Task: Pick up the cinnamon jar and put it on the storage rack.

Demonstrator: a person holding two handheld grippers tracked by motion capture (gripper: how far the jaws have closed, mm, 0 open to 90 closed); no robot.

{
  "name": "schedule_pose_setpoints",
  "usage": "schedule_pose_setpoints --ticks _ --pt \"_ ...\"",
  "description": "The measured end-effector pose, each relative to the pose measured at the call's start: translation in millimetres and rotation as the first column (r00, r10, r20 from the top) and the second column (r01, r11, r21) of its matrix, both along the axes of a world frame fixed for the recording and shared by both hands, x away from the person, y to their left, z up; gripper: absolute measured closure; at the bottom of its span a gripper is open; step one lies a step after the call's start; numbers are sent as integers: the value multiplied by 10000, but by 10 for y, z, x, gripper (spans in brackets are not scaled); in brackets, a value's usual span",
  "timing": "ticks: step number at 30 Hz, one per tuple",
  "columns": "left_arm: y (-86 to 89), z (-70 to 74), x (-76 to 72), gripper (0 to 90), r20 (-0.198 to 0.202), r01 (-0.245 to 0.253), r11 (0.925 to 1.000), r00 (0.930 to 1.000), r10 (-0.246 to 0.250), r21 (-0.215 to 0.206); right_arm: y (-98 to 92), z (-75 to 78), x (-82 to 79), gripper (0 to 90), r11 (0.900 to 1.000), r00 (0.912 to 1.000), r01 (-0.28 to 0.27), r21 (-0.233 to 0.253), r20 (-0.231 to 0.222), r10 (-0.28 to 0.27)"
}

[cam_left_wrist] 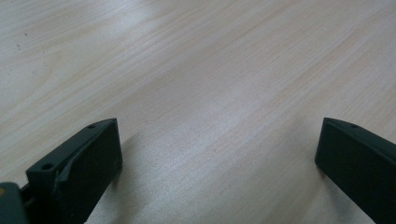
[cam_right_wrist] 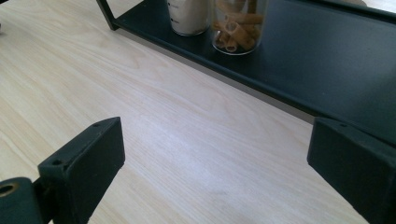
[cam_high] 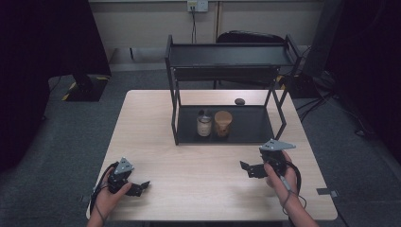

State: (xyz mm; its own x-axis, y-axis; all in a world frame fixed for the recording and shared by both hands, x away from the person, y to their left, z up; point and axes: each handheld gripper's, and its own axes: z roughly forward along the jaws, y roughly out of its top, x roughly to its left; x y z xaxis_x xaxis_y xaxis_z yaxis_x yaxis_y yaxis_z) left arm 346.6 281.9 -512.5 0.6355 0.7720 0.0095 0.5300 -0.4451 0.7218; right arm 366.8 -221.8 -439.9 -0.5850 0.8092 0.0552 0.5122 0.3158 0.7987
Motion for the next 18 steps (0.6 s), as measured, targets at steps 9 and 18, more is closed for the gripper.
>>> schedule_pose_setpoints --ticks 9,18 --pt "0 0 0 1 -1 -2 10000 10000 2 0 -156 -62 -25 30 9998 9999 162 -100 -9 -162" --pt "0 0 0 1 1 -2 10000 10000 2 0 -314 -111 -76 27 9994 9994 326 -95 102 -325"
